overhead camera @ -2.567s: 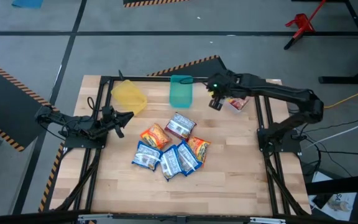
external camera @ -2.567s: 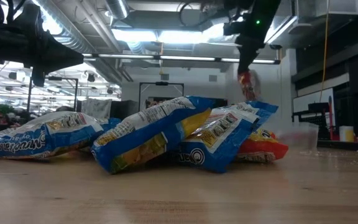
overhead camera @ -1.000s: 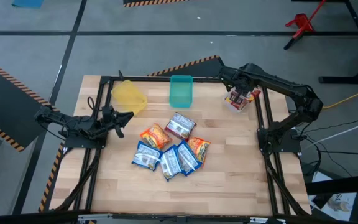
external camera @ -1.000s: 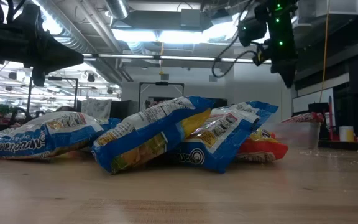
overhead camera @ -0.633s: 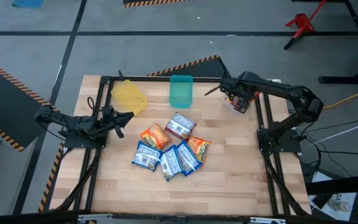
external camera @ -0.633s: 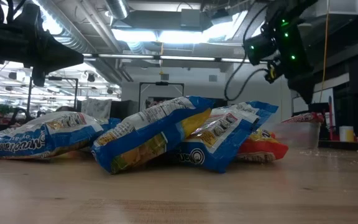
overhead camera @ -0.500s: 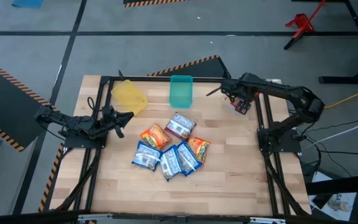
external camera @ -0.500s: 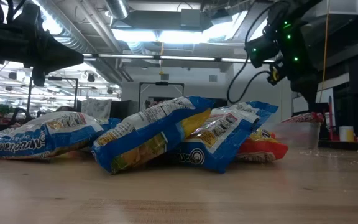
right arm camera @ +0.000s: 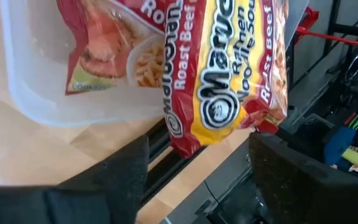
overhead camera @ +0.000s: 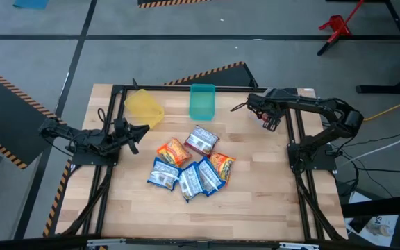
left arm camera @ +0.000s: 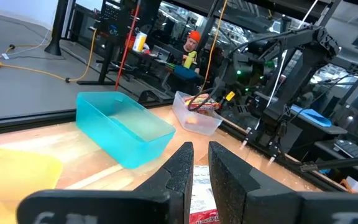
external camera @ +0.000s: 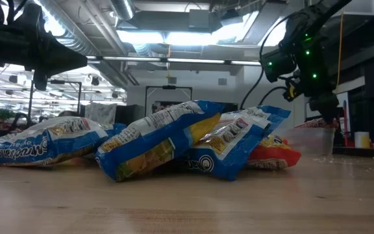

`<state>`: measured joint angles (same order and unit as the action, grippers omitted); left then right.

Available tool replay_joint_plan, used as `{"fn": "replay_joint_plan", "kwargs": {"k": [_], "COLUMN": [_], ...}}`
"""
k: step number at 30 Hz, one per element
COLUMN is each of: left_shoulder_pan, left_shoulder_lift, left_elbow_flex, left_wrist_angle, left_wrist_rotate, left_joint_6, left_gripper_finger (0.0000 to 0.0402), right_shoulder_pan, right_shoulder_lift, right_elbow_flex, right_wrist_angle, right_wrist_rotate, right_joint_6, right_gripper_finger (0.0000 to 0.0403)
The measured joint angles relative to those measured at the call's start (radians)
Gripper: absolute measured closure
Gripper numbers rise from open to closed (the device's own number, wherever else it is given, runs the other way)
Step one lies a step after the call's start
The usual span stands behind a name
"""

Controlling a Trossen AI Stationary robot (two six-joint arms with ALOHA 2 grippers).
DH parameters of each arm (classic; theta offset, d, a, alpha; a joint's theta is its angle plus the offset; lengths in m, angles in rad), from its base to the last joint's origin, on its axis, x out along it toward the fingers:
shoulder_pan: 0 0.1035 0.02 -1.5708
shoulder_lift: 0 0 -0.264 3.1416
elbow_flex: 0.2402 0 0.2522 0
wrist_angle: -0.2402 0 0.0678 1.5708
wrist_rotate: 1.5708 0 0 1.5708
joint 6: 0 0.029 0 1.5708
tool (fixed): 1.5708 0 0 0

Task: Sort Maruchan noodles
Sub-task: Put the right red noodle pack into the transparent bin

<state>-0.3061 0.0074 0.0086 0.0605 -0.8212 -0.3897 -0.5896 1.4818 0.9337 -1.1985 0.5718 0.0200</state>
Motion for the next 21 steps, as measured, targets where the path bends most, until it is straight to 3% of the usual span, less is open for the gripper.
{"fn": "replay_joint_plan", "kwargs": {"k": [14, 21], "left_shoulder_pan": [0.000, 0.000], "left_shoulder_lift": [0.000, 0.000], "left_elbow_flex": [0.000, 0.000], "left_wrist_angle": [0.000, 0.000], "left_wrist_rotate": [0.000, 0.000], "left_joint_6": [-0.002, -0.002], "left_gripper_finger": [0.0357, 0.0357], "right_shoulder_pan": [0.000, 0.014], "right_shoulder_lift": [0.000, -0.006], "right_elbow_flex": [0.000, 0.015], "right_wrist_angle": [0.011, -0.015], "right_wrist_rotate": [-0.006, -0.008], "right_joint_6": [-0.007, -0.021], "right_gripper_finger": [0.0390, 0.0401]}}
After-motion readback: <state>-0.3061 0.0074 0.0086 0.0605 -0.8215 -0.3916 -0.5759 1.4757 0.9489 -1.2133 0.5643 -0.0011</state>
